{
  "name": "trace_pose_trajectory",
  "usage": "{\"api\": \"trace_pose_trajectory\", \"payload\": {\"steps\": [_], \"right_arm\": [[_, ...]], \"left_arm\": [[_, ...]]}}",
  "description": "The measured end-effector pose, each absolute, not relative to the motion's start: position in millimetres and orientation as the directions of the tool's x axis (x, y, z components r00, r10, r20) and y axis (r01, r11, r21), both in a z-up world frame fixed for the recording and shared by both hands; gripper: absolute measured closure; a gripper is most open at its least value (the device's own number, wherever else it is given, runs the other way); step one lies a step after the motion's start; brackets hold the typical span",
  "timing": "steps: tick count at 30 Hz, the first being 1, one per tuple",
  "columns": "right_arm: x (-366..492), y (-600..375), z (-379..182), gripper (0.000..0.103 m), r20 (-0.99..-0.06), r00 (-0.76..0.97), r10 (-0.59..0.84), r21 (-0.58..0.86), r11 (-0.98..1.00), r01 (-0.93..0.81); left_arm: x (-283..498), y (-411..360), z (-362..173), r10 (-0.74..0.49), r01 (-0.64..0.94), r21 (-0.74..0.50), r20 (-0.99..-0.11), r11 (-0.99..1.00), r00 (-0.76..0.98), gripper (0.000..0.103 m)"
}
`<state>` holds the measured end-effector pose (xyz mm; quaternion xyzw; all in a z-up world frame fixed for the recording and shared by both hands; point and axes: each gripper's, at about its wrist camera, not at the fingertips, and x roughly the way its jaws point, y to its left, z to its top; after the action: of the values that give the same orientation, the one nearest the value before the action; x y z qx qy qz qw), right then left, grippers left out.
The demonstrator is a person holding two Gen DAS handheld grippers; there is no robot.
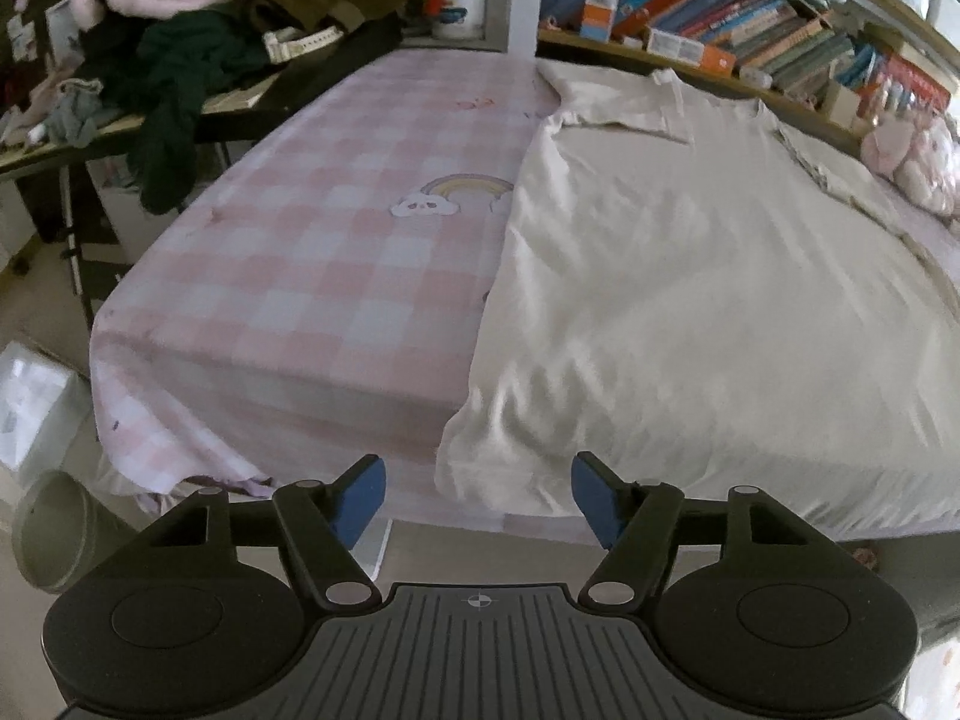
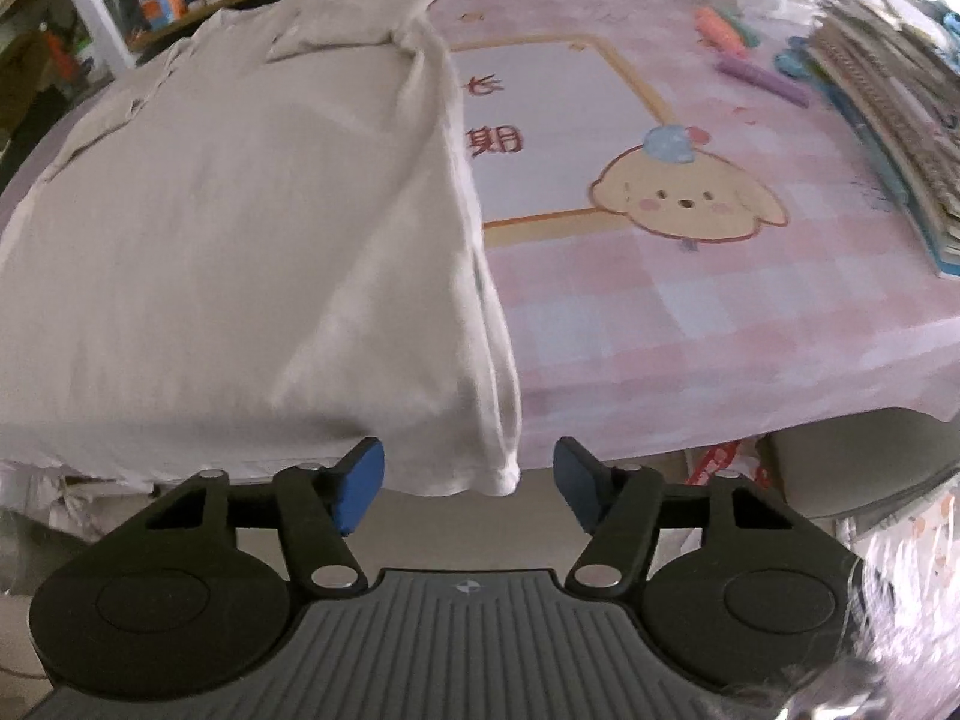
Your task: Fold clothes
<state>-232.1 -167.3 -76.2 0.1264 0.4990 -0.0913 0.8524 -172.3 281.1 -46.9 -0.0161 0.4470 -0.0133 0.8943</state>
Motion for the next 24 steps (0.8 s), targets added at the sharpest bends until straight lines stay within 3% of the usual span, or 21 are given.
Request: {"api": "trace_pose_trajectory", "payload": {"steps": [15,20,24], "right_arm": [[-213.1,-169.3,-88.1,0.045,-0.905,0.422,0.055,0.156,0.966,0.208],[-205.7,-175.4,-95.2,0.045,-0.915,0.392,0.092,0.178,0.966,0.189],[-206.5,-176.4,-95.9,0.051,-0.913,0.391,0.114,0.196,0.964,0.177]], "left_arm": [[-142.0,291.9,-69.6,-0.126,0.116,-0.075,-0.843,0.990,0.523,0.050],[-138.9,292.0,-72.3,-0.162,0.131,-0.110,-0.848,0.985,0.505,0.061],[-135.1,290.3,-76.2,-0.184,0.155,-0.122,-0.852,0.980,0.491,0.061]]}}
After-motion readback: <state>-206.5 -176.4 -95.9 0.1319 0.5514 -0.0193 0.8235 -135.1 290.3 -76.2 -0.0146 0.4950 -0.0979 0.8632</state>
